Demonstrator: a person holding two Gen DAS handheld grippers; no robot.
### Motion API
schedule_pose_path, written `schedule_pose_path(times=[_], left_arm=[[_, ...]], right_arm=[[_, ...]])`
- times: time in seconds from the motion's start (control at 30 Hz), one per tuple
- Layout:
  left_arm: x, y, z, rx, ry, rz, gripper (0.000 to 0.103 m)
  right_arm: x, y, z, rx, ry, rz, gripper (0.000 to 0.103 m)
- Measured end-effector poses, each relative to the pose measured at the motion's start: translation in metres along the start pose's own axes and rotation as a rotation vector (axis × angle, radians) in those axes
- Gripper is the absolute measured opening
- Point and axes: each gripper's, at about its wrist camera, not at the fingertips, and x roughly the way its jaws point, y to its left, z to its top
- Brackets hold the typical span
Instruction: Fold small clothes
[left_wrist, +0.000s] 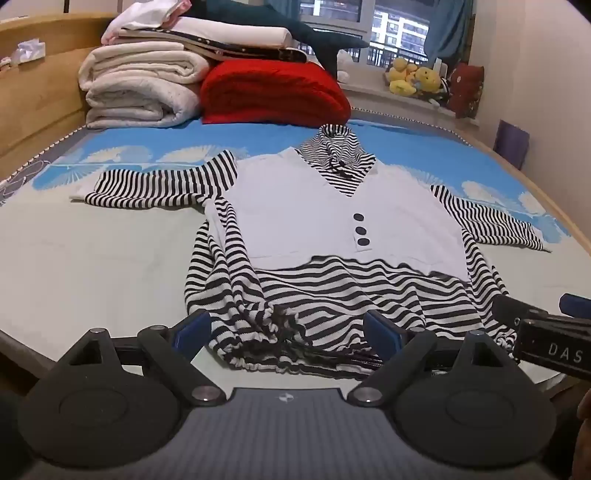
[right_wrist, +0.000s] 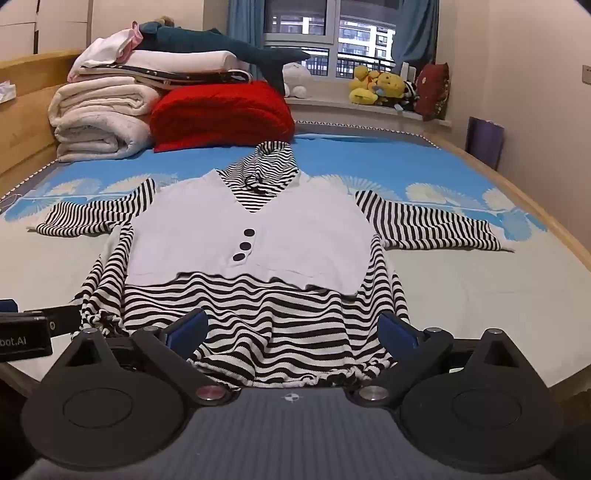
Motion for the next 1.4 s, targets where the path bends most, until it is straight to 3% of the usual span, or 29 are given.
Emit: schedule_pose_path(times=[0.13,0.2,0.37,1.4], left_arm=[[-0.002,0.013,-0.002,0.009,-0.013,0.002,0.088],[-0.003,-0.004,-0.003,0.050,-0.021,0.052,0.088],[-0.002,-0.006,-0.005,0.055,-0.034,0.063,0.088],[-0.006,-0.012,-0.008,0.076,-0.058,0.039,0.088]], right_arm=[[-0.003,0.005,-0.001,0.010,-0.011,0.009,0.097],[-0.001,0.001,-0.002,0.021,-0.002,0.006,0.097],[0.000,0.002,-0.002,0.016,0.004,0.002,0.097],[0.001,0.003,0.000,0.029,0.014,0.004,0.097]])
